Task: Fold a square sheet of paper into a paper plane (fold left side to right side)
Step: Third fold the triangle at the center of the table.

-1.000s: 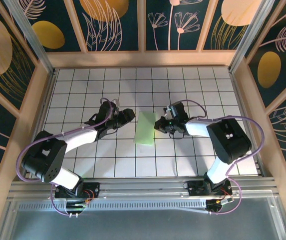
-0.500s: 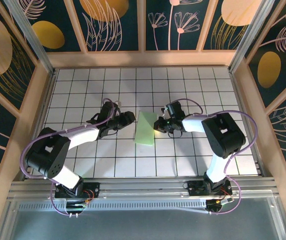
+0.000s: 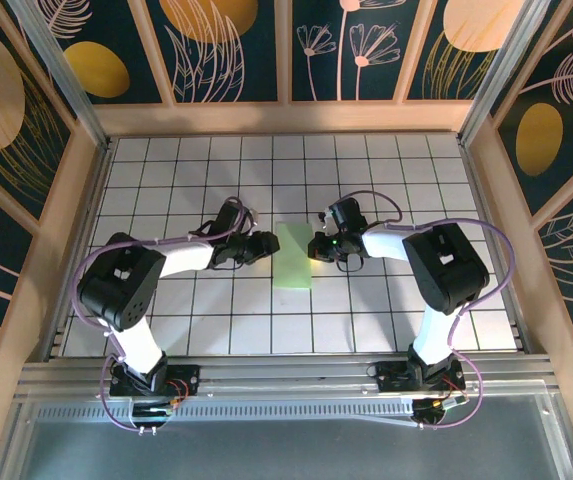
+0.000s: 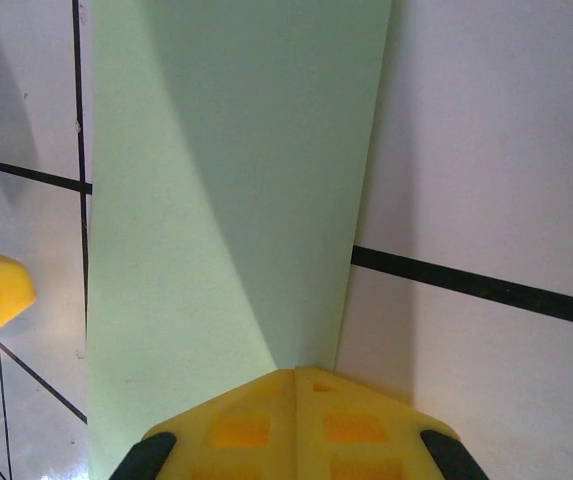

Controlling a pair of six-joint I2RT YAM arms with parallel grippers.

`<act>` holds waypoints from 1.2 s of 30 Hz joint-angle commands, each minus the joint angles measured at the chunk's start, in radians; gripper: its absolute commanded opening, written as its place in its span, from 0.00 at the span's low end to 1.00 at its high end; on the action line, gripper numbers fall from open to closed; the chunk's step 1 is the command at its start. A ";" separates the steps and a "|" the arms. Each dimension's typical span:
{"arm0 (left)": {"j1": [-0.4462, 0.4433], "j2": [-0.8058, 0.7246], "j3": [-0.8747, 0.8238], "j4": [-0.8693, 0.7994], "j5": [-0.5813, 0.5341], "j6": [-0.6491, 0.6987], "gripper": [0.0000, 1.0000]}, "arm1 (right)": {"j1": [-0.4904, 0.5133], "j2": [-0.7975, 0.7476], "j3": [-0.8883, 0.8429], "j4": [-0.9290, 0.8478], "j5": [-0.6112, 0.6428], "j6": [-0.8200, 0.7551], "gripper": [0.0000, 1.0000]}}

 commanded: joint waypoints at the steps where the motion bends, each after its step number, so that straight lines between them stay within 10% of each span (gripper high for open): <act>1: -0.015 0.032 0.033 -0.049 0.037 0.029 0.44 | 0.002 0.028 0.011 -0.059 0.065 -0.032 0.00; 36: -0.053 0.056 0.053 0.010 0.022 -0.023 0.40 | 0.002 0.012 0.003 -0.057 0.072 -0.034 0.00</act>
